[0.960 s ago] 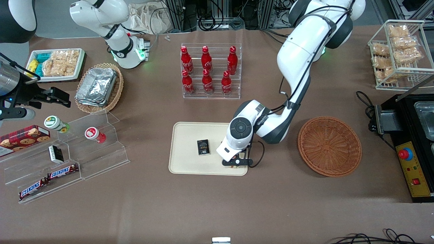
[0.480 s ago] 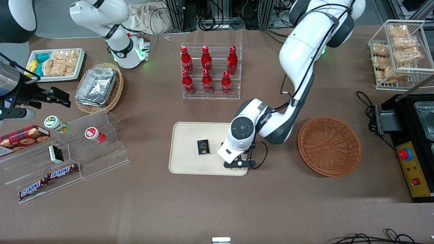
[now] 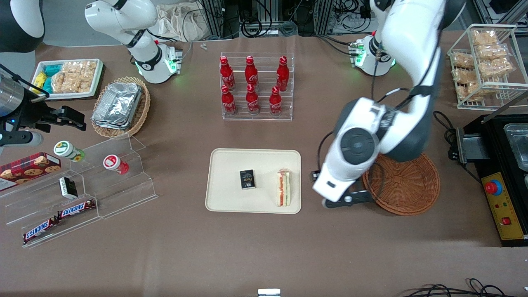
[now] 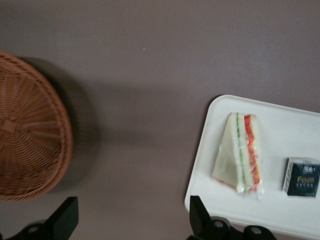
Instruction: Place sandwich from basket to tray
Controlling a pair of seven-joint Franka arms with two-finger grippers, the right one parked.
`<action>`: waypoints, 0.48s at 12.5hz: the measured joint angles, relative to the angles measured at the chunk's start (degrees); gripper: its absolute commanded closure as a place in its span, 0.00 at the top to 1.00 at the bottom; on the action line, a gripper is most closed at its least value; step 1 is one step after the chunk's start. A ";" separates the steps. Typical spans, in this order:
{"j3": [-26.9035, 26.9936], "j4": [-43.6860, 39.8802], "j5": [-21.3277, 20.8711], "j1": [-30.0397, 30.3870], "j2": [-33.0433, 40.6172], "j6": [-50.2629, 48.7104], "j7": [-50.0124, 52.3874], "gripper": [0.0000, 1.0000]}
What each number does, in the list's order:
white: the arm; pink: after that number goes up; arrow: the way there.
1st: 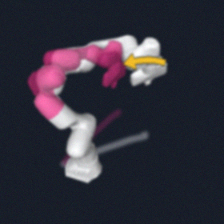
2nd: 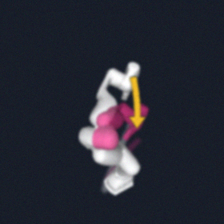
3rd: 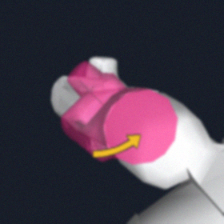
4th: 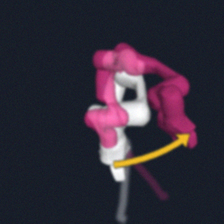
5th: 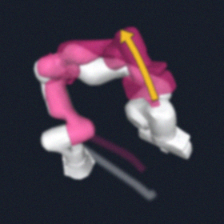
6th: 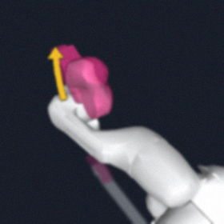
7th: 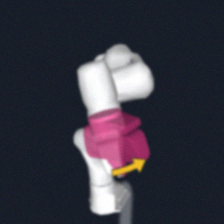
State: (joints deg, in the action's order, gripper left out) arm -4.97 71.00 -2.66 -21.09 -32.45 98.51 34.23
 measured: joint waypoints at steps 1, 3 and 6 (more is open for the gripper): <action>0.03 2.25 0.71 2.12 3.39 -1.74 -3.13 1.00; 0.13 8.52 0.89 5.46 10.85 -2.88 -8.35 1.00; 0.42 20.33 0.85 9.04 21.64 -2.50 -15.91 1.00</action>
State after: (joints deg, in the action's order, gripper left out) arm -4.55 91.33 -1.81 -12.05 -10.82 96.01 18.33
